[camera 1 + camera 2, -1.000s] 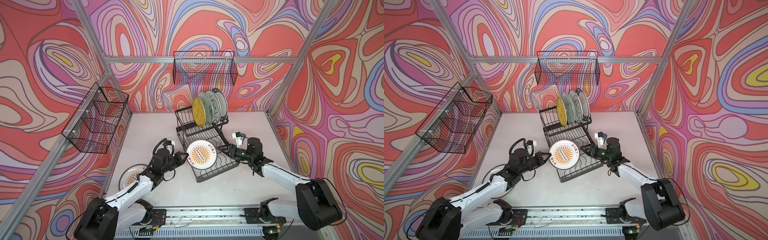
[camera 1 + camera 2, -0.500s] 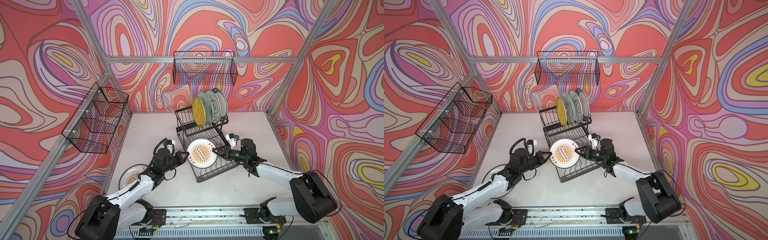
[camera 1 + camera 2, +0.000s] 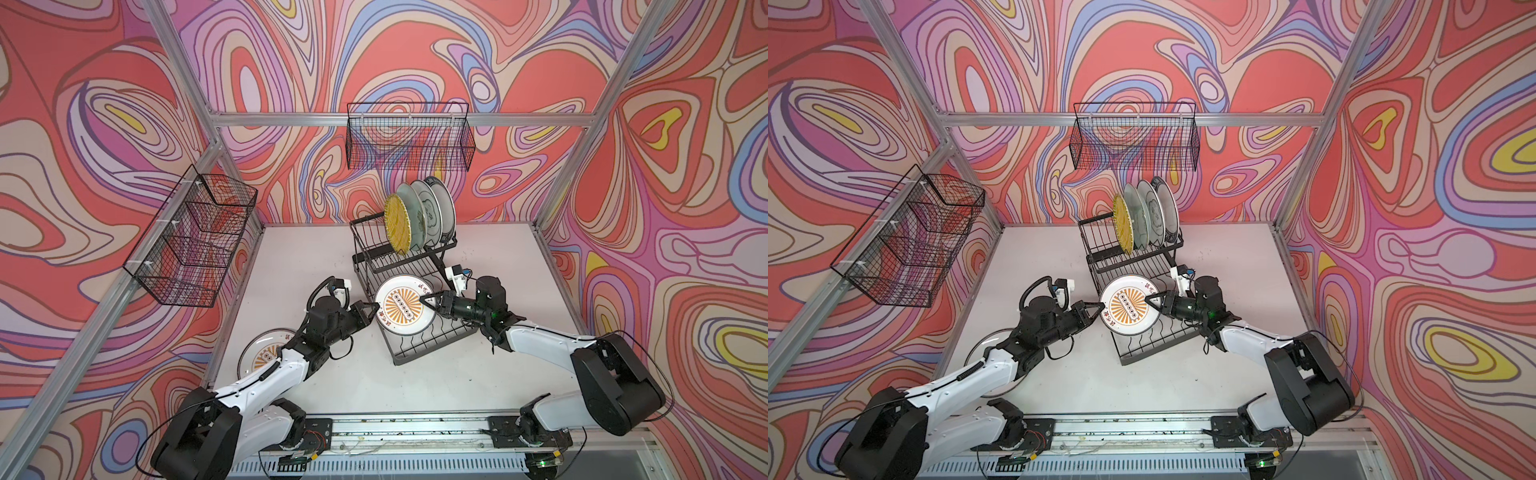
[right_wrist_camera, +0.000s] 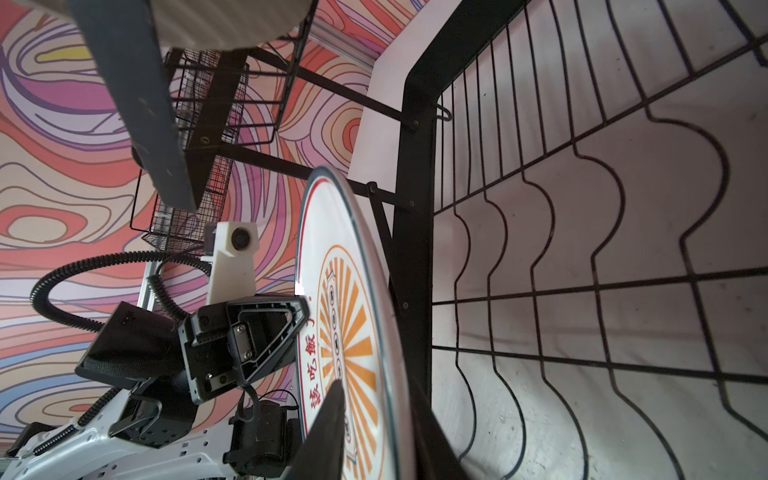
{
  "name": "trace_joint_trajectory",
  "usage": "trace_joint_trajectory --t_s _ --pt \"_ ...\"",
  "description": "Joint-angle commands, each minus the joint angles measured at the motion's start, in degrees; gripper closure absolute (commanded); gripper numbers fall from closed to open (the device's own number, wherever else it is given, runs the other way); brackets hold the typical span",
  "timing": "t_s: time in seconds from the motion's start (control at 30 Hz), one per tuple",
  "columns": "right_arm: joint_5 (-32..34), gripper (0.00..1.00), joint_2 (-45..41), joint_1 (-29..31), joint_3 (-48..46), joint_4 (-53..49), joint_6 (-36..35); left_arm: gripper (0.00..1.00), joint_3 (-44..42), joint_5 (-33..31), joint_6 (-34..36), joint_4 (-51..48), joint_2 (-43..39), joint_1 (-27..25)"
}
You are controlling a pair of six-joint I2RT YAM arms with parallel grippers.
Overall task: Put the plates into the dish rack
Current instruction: 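Hold the sunburst plate with the left gripper while the right gripper grasps its rim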
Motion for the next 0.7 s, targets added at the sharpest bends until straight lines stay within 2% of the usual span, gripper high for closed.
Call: trace_joint_trajectory --t_s 0.0,0.2,0.33,0.6,0.67 --pt "-1.7 0.8 0.0 1.0 0.7 4.7 1.3 1.0 0.1 0.7 -0.2 3.0 0.2 -0.6" --pt "-1.7 0.89 -0.3 1.0 0.7 4.3 1.0 1.0 0.3 0.7 -0.2 2.8 0.5 -0.7" --pt "-1.7 0.99 -0.3 1.1 0.7 4.0 0.8 1.0 0.4 0.9 -0.2 2.6 0.5 -0.8" --pt "-1.2 1.0 -0.8 1.0 1.0 3.3 0.8 1.0 2.4 1.1 1.3 -2.0 0.5 -0.8" --pt "-0.7 1.0 -1.4 1.0 0.9 2.4 0.3 0.92 3.8 1.0 2.2 -5.4 0.3 -0.8"
